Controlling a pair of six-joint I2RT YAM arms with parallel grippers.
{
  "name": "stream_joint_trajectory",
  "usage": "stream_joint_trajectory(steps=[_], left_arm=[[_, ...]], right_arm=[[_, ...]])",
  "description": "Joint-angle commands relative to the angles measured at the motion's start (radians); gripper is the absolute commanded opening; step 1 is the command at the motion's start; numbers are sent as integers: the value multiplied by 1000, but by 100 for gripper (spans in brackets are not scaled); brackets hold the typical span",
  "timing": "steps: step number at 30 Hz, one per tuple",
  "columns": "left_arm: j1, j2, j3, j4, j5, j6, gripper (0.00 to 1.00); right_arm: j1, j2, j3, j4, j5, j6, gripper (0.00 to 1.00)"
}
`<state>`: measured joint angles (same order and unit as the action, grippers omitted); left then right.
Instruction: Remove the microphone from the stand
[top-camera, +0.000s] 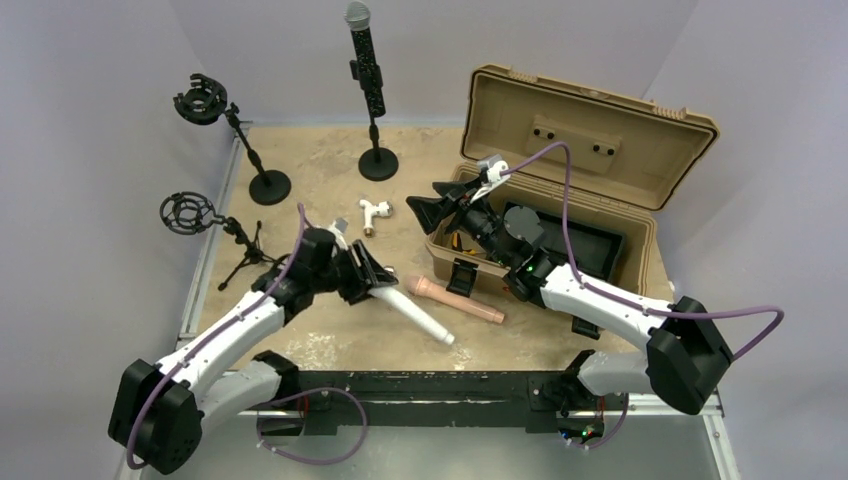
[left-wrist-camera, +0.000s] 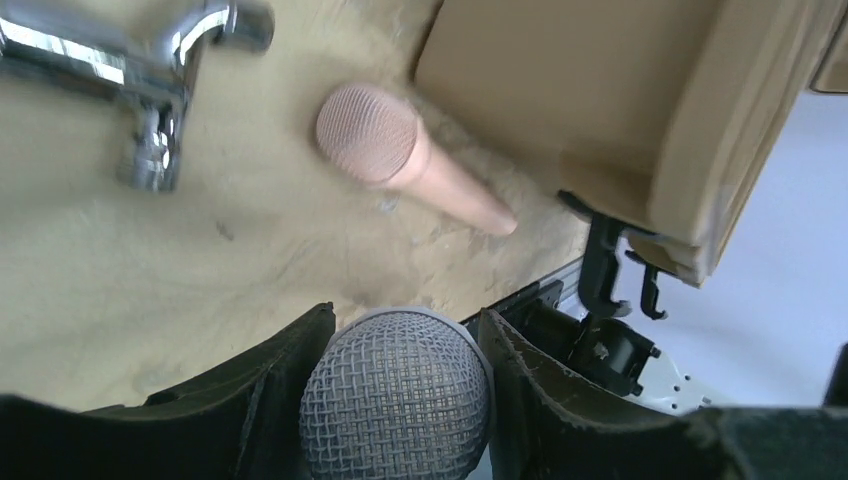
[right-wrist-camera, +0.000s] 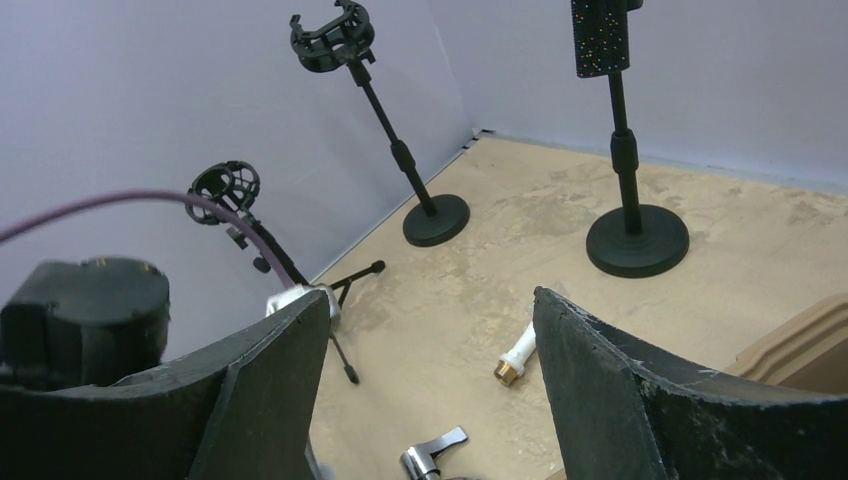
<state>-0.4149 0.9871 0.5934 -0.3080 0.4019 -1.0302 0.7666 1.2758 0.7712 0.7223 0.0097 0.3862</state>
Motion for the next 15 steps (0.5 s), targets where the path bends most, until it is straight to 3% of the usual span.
stream_joint_trajectory(steps=[1, 5, 10, 15], left_arm=[[-141, -17, -133, 126, -174, -285, 0], [-250, 49, -295, 452, -285, -518, 0], [-298, 201, -316, 671, -350, -644, 0], [-339, 374, -314, 771, -349, -795, 0]], right_arm=[[-3, -16, -6, 44, 11, 7, 73], [-3, -10, -6, 48, 3, 10, 72], [-3, -13, -7, 47, 7, 9, 72], [-3, -18, -9, 45, 20, 4, 72]])
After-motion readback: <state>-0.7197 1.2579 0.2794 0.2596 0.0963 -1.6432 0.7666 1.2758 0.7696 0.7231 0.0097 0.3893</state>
